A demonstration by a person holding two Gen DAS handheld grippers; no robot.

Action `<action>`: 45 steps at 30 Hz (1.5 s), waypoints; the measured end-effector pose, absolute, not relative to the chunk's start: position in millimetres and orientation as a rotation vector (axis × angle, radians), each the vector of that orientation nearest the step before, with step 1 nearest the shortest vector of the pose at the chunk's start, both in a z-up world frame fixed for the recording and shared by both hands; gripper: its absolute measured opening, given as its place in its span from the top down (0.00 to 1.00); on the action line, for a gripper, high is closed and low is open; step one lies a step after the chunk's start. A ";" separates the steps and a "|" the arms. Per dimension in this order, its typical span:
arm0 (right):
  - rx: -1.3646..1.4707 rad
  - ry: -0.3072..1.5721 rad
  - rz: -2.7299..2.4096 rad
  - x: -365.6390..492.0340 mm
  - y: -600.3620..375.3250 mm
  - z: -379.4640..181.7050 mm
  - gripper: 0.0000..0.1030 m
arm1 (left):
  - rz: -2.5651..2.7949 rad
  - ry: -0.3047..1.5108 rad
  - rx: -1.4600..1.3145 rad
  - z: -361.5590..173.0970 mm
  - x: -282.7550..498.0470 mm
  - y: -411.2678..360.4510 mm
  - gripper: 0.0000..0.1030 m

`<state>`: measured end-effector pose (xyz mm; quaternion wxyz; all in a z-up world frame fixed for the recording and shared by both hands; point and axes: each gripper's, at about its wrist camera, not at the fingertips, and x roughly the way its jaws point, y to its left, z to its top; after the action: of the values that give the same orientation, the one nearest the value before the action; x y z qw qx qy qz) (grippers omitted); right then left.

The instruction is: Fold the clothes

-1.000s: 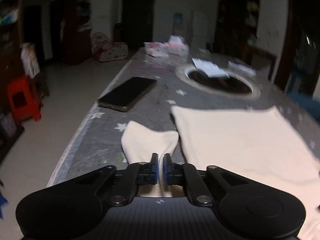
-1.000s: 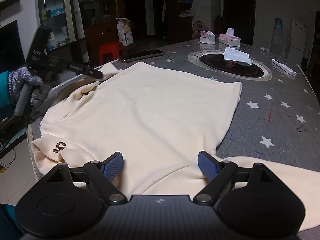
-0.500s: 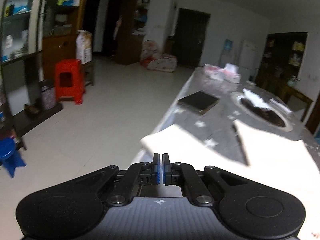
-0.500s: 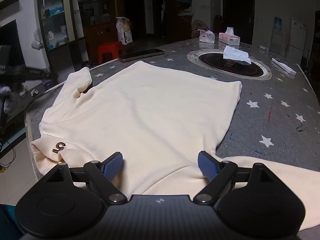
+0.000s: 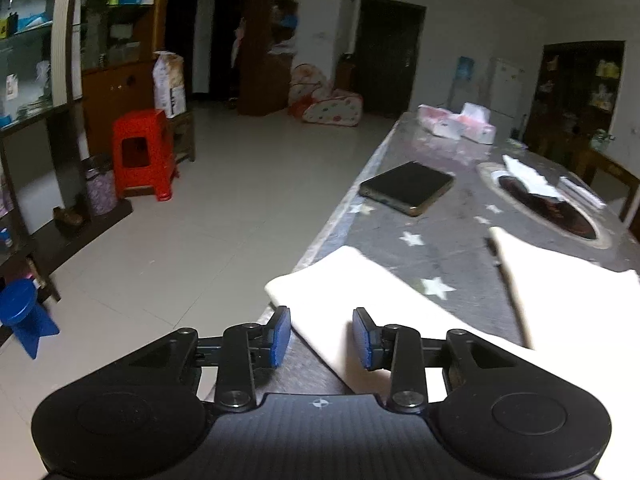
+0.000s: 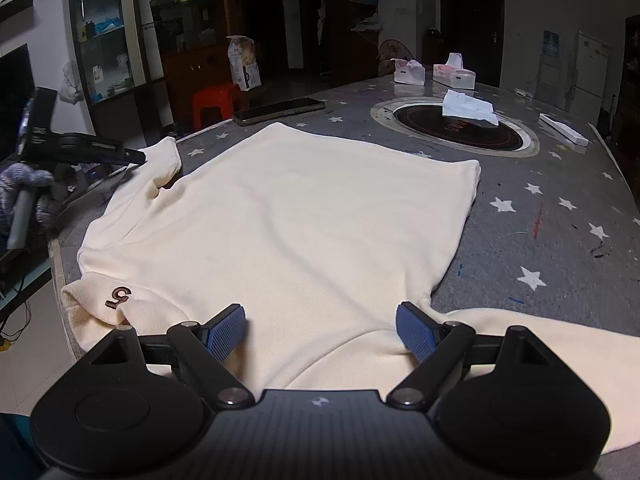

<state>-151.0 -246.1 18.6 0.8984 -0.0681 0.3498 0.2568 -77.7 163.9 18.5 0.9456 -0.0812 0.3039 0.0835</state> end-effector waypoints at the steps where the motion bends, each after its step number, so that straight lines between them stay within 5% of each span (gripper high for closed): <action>1: -0.142 0.724 0.532 -151.2 -245.9 18.6 0.18 | 0.168 0.610 -0.159 17.2 -77.6 163.7 0.74; 3: -0.142 0.724 0.532 -151.1 -245.9 18.4 0.18 | 0.173 0.595 -0.135 16.9 -79.3 161.9 0.95; 5: -0.143 0.724 0.533 -151.1 -245.8 18.2 0.17 | 0.199 0.591 -0.135 18.5 -84.4 163.9 0.96; 20: -0.097 0.714 0.524 -151.7 -250.9 22.8 0.15 | 0.334 0.595 -0.116 32.7 -124.9 174.0 0.92; 27: -0.057 0.702 0.460 -156.4 -270.0 29.3 0.15 | 0.028 0.528 -0.127 61.4 -143.7 117.7 0.92; 33: -0.014 0.701 0.397 -155.0 -289.2 28.0 0.15 | -0.278 0.603 -0.140 47.8 -134.4 63.0 0.92; 45: 0.074 0.698 0.272 -152.4 -334.0 23.0 0.15 | -0.272 0.685 -0.143 23.7 -120.5 70.8 0.92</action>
<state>-152.4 -334.0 23.0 0.9300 0.0360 0.3408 0.1327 -120.5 70.8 23.7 0.9304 -0.0700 0.3344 -0.1328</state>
